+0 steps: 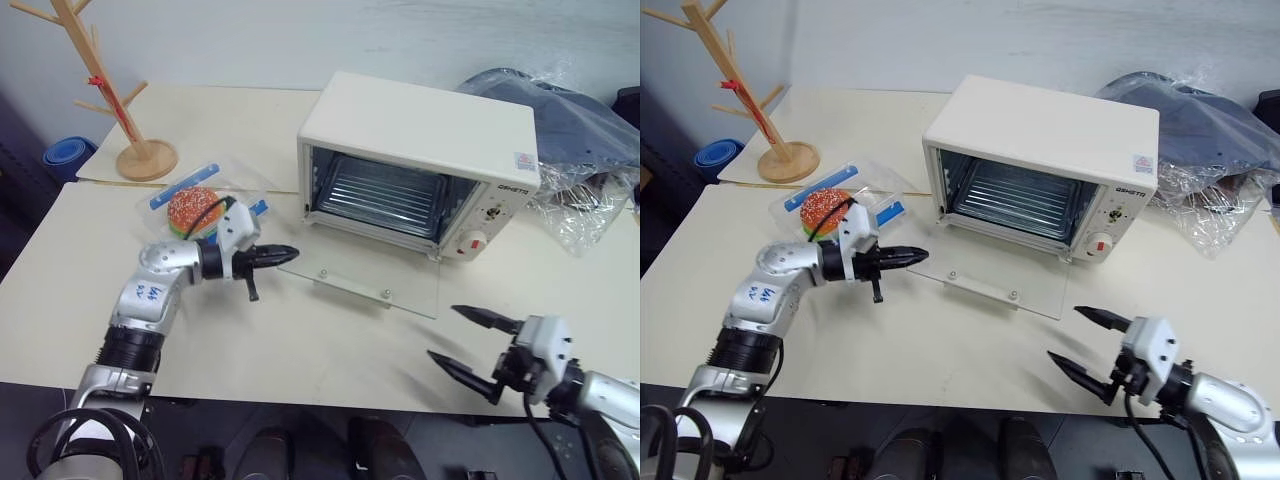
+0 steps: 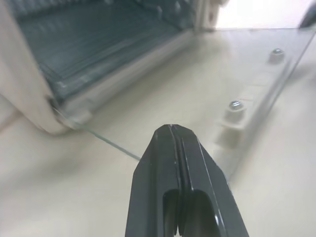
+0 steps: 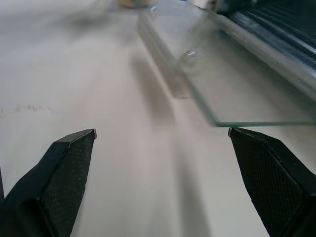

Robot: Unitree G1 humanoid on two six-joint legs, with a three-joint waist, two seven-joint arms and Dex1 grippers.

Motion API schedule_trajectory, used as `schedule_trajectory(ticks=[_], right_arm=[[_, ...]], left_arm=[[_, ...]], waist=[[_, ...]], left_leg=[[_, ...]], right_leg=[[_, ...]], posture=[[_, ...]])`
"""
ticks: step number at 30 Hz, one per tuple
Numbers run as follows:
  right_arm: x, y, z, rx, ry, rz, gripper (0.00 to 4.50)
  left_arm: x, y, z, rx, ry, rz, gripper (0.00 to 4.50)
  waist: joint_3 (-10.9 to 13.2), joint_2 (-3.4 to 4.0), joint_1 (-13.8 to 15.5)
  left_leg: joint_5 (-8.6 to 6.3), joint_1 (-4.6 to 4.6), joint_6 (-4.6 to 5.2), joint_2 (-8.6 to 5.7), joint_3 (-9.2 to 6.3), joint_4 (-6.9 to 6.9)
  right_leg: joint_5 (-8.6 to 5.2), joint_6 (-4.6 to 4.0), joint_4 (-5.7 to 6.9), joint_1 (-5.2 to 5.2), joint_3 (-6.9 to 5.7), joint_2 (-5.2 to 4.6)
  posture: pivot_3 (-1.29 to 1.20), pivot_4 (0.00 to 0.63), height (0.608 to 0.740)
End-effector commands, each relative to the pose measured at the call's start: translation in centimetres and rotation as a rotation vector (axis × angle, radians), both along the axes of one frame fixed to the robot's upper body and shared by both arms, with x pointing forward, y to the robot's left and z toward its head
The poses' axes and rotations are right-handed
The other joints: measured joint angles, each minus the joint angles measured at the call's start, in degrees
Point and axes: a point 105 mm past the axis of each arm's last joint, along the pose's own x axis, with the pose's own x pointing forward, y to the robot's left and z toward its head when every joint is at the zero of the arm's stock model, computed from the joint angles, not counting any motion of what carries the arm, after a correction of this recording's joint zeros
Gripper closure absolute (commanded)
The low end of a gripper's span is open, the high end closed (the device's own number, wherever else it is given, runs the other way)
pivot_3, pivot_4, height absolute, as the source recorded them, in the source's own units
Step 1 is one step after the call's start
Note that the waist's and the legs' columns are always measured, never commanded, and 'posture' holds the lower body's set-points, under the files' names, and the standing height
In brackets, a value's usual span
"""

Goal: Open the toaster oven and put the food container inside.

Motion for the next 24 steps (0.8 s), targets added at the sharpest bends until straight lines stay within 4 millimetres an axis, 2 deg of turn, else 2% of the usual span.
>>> schedule_trajectory(ticks=[1, 5, 8, 11, 14, 18, 19, 21, 23, 24], right_arm=[[0.5, -1.5, 1.8, 0.047, -0.113, -0.044, 0.00], [1.8, -1.4, 3.0, 0.083, -0.174, -0.053, 0.00], [3.0, 0.9, 4.4, 0.187, -0.165, 0.044, 0.00], [3.0, 2.3, 5.2, 0.223, -0.172, 0.136, 0.00], [3.3, 4.1, 6.4, 0.223, -0.237, 0.232, 0.00], [3.6, 5.6, 7.6, 0.223, -0.322, 0.298, 0.00], [3.7, 5.7, 7.8, 0.229, -0.329, 0.299, 0.00], [3.7, 6.0, 7.7, 0.209, -0.329, 0.329, 0.00], [3.7, 6.4, 7.7, 0.199, -0.332, 0.353, 0.00], [3.7, 6.6, 7.7, 0.196, -0.334, 0.363, 0.00]], left_arm=[[-0.2, -0.8, 0.1, 0.015, -0.052, 0.025, 4.48], [-0.7, -1.5, -0.9, 0.007, -0.029, 0.055, 4.48], [-1.5, -1.7, -0.9, -0.013, -0.054, 0.090, 3.94], [-2.5, -0.6, 0.7, -0.117, -0.074, 0.131, 3.05], [-4.5, 3.6, 3.1, -0.280, -0.094, 0.260, 2.15], [-7.2, 11.0, 3.4, -0.331, -0.090, 0.584, 0.92], [-7.7, 12.1, 3.5, -0.348, -0.085, 0.642, 0.59], [-9.5, 16.1, 2.9, -0.343, -0.064, 0.835, 0.03], [-11.4, 19.8, 2.7, -0.360, -0.062, 1.035, 0.03], [-12.0, 21.0, 2.8, -0.380, -0.059, 1.094, 0.03]], waist=[[0.0, -0.01, -0.1], [0.0, 0.02, -0.5], [0.0, 0.02, -1.0], [0.0, 0.02, -1.0], [0.0, 0.04, -1.5], [0.0, 0.06, -2.1], [0.0, 0.06, -2.2], [0.0, 0.04, -1.8], [0.0, 0.03, -1.4], [0.0, 0.03, -1.1]], left_leg=[[0.00, 0.08, 0.00, 0.00, -0.01, -0.01], [0.01, 0.17, -0.03, 0.02, 0.01, -0.09], [0.02, 0.13, -0.06, 0.04, 0.00, -0.10], [0.03, 0.12, -0.10, 0.06, -0.05, -0.11], [0.02, 0.04, -0.13, 0.09, -0.06, -0.13], [-0.02, 0.09, -0.17, 0.18, -0.06, -0.17], [-0.02, 0.09, -0.17, 0.18, -0.10, -0.18], [-0.03, 0.08, -0.16, 0.16, -0.13, -0.17], [-0.07, 0.09, -0.11, 0.15, -0.13, -0.17], [-0.07, 0.08, -0.11, 0.14, -0.13, -0.17]], right_leg=[[0.00, 0.00, 0.04, 0.05, 0.00, 0.00], [-0.01, -0.02, 0.08, 0.06, 0.03, 0.02], [-0.02, -0.03, 0.08, 0.02, 0.02, 0.01], [-0.03, -0.05, 0.08, 0.00, 0.00, 0.01], [-0.04, -0.08, 0.07, -0.10, 0.01, 0.01], [-0.09, -0.16, 0.06, -0.10, -0.01, 0.02], [-0.10, -0.17, 0.05, -0.08, -0.03, 0.01], [-0.10, -0.18, 0.03, -0.03, -0.06, -0.03], [-0.10, -0.18, -0.01, -0.02, -0.06, -0.07], [-0.10, -0.18, -0.03, -0.01, -0.06, -0.08]], posture=[[0.00, 0.150, 0.740], [0.00, 0.150, 0.740], [0.00, 0.150, 0.740], [0.00, 0.150, 0.740], [0.00, 0.150, 0.740], [0.00, 0.150, 0.740], [0.00, 0.150, 0.740], [0.00, 0.150, 0.740], [0.00, 0.150, 0.740], [0.00, 0.150, 0.740]])
